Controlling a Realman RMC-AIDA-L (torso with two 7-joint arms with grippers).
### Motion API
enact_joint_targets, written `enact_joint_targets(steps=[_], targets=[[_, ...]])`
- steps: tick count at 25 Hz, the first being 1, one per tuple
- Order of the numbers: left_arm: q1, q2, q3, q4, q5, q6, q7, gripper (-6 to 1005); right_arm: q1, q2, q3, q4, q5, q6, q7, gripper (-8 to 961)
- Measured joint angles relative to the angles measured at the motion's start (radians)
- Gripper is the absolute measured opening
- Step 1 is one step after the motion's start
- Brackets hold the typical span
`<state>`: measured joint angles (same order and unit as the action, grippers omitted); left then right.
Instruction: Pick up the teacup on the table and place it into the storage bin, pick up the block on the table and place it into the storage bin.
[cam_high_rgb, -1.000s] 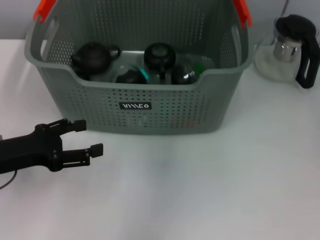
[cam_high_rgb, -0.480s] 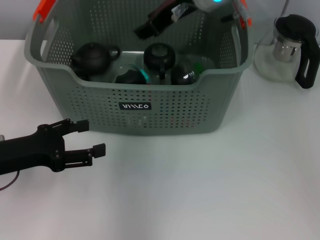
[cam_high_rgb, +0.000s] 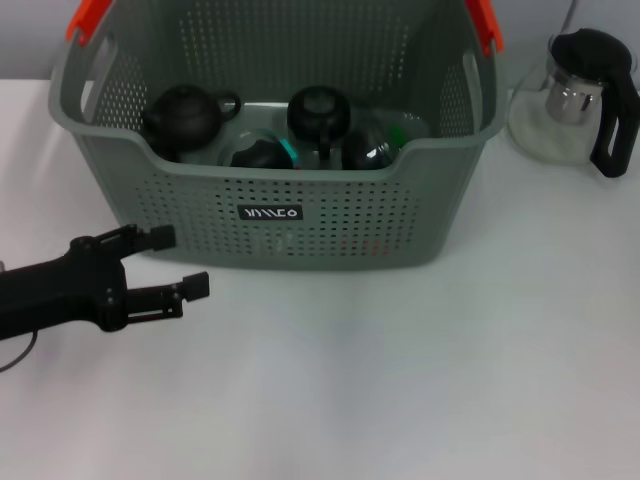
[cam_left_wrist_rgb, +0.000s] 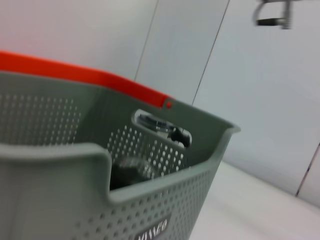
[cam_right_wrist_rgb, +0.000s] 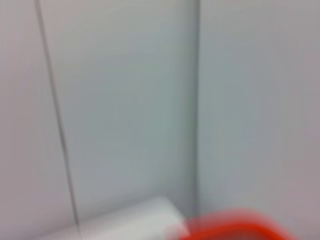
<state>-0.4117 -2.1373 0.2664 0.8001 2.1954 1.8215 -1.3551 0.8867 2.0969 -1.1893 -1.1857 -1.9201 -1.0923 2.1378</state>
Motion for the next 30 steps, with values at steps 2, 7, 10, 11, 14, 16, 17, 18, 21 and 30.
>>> enact_joint_targets(steps=[2,7,10,11,14,16,17,18,21,30], targets=[[0.001,-0.001,0.0,0.0,-0.015,0.001,0.003,921,-0.125,0.0,-0.001,-0.052,0.231,-0.023,-0.15,820],[0.002,0.007,0.001,0.0,-0.019,0.03,0.021,921,-0.366,-0.01,0.022,0.001,0.635,-0.308,-0.536,929],[0.004,0.013,-0.001,0.011,-0.014,0.058,0.033,921,-0.467,-0.014,0.073,0.014,0.647,-0.501,-0.582,927],[0.004,0.014,0.002,0.018,-0.009,0.065,0.033,921,-0.5,-0.012,0.092,0.013,0.604,-0.541,-0.583,926],[0.004,0.019,0.013,0.03,0.017,0.075,0.034,921,-0.572,-0.006,0.135,0.021,0.45,-0.619,-0.593,925],[0.004,0.021,0.027,0.039,0.05,0.079,0.034,917,-0.601,-0.004,0.152,0.046,0.344,-0.638,-0.612,925],[0.003,0.022,0.038,0.046,0.079,0.082,0.037,912,-0.608,-0.004,0.156,0.065,0.303,-0.641,-0.623,925],[0.002,0.022,0.047,0.049,0.098,0.086,0.044,908,-0.611,-0.003,0.158,0.087,0.266,-0.641,-0.637,925],[-0.001,0.02,0.068,0.046,0.13,0.095,0.098,899,-0.591,-0.003,0.164,0.225,0.189,-0.624,-0.729,925],[-0.017,0.003,0.115,0.001,0.131,0.086,0.173,899,-0.465,-0.002,0.171,0.514,0.137,-0.562,-0.896,925]])
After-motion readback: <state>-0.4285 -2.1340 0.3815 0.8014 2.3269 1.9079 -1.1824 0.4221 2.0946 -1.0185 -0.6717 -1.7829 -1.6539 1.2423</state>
